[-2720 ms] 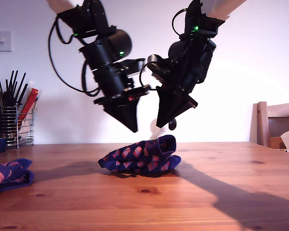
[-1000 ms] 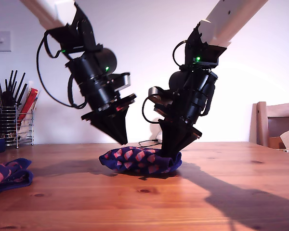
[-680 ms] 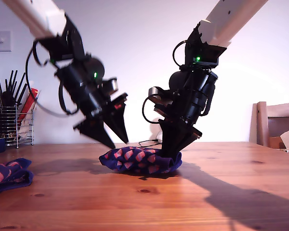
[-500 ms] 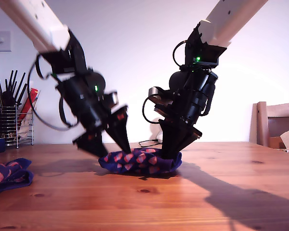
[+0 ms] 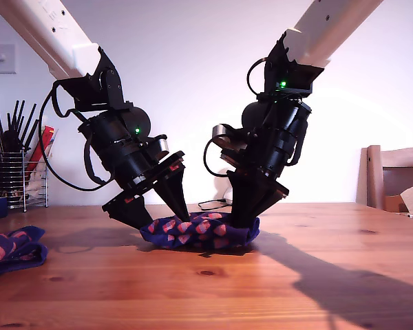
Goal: Fold the socks in front of you. After folding them, place them to the left side.
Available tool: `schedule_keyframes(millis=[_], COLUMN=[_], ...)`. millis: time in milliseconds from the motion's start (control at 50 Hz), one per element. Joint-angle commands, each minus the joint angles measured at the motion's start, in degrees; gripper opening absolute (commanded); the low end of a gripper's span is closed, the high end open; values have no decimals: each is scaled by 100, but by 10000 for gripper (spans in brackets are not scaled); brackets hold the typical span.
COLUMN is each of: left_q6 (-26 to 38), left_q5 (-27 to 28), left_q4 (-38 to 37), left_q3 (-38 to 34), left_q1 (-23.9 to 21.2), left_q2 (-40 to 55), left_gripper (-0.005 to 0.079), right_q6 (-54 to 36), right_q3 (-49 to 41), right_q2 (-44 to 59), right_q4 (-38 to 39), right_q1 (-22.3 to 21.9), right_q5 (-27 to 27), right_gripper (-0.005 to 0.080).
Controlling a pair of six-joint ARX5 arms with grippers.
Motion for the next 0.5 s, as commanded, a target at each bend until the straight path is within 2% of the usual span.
schedule_keyframes(millis=[0, 80, 200, 340, 480], left_q6=[-48, -90, -83, 63, 254], left_q5=[17, 79, 77, 85, 199], left_q4=[-52, 44, 9, 136, 131], left_q3=[-136, -136, -133, -133, -133], left_q1=[-57, -55, -55, -55, -55], left_q2=[387, 387, 385, 385, 380], left_gripper=[536, 443, 209, -17, -20], right_q6=[-72, -74, -74, -74, -77], right_q3=[-120, -120, -120, -120, -120], right_q2=[96, 96, 96, 96, 96], right_q4=[4, 20, 17, 13, 17], right_q1=[28, 28, 28, 28, 28], right_q5=[-2, -2, 0, 0, 0], right_gripper=[-11, -11, -11, -11, -11])
